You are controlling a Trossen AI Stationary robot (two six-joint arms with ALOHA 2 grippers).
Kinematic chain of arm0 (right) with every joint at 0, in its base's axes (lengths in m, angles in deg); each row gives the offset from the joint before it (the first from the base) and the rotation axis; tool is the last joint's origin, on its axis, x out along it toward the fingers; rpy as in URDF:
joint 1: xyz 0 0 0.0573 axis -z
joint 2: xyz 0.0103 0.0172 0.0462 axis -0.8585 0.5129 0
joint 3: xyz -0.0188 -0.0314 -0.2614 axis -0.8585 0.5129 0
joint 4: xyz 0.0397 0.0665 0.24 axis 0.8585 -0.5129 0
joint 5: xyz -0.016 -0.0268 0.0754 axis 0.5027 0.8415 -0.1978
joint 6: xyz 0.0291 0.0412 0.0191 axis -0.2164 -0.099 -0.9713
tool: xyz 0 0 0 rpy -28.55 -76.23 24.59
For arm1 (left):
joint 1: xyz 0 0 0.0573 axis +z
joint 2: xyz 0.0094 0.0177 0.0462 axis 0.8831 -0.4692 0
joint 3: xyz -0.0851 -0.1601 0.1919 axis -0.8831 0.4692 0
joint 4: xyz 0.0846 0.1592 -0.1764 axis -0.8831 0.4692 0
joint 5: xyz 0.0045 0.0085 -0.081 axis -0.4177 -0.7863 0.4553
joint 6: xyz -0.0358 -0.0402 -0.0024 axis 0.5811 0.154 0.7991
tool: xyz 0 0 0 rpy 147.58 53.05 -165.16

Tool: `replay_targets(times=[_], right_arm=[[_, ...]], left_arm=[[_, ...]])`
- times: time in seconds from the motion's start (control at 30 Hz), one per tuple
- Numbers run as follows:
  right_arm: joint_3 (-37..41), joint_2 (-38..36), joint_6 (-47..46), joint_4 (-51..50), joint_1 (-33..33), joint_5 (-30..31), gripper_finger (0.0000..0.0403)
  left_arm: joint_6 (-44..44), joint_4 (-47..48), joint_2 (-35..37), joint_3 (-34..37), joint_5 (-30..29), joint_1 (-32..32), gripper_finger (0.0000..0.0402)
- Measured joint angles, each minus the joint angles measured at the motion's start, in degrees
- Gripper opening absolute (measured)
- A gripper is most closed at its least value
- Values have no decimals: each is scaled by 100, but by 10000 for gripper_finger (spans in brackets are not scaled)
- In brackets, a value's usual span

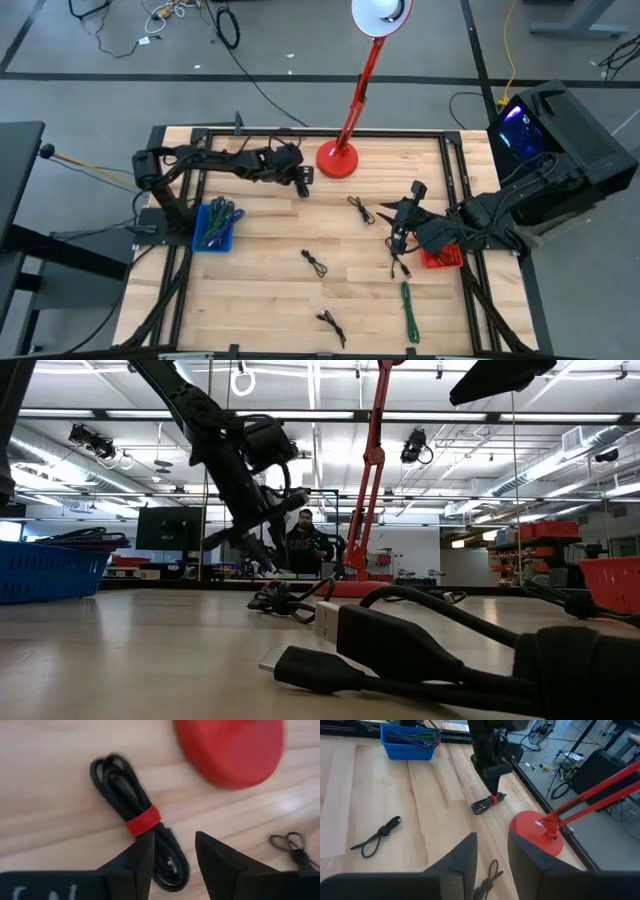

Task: Pick & Place USB Port
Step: Put the black charger cable into the red bin

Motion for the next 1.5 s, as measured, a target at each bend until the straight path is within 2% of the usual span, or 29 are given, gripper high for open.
replay_targets(times=[0.27, 0.43, 0.57, 0.73, 0.9, 0.97, 1.03, 1.17, 1.3, 1.5], right_arm=[[0, 0, 59, 89, 0, -9, 110], [2, 0, 101, 106, 0, -13, 110], [1, -2, 102, 103, 0, -55, 110], [1, -2, 134, 97, -2, -152, 110], [2, -2, 99, 64, -2, -155, 110], [0, -2, 43, 47, -2, -156, 110], [39, -1, 8, 124, -2, -155, 110], [282, 0, 342, 663, 2, -66, 110], [612, 2, 1114, 2049, 47, -133, 110], [1036, 1, 1905, 4255, 203, -1294, 110]], left_arm=[[228, 14, -370, 2, 109, 5, 186], [546, -100, -562, -4, -70, 1, 188], [786, -101, -894, -30, -187, -1, 166], [540, -15, -1015, -50, 260, 50, 89], [-120, -60, -610, 15, 469, 48, 89], [-342, 190, -251, 82, 596, -1, 89], [-648, 14, 186, 33, 563, -110, 89], [-1173, -179, 1041, 21, 106, -637, 89], [-1682, -657, 1772, 10, -460, -1508, 89], [-2361, -1171, 2212, 20, -1903, -3034, 89]])
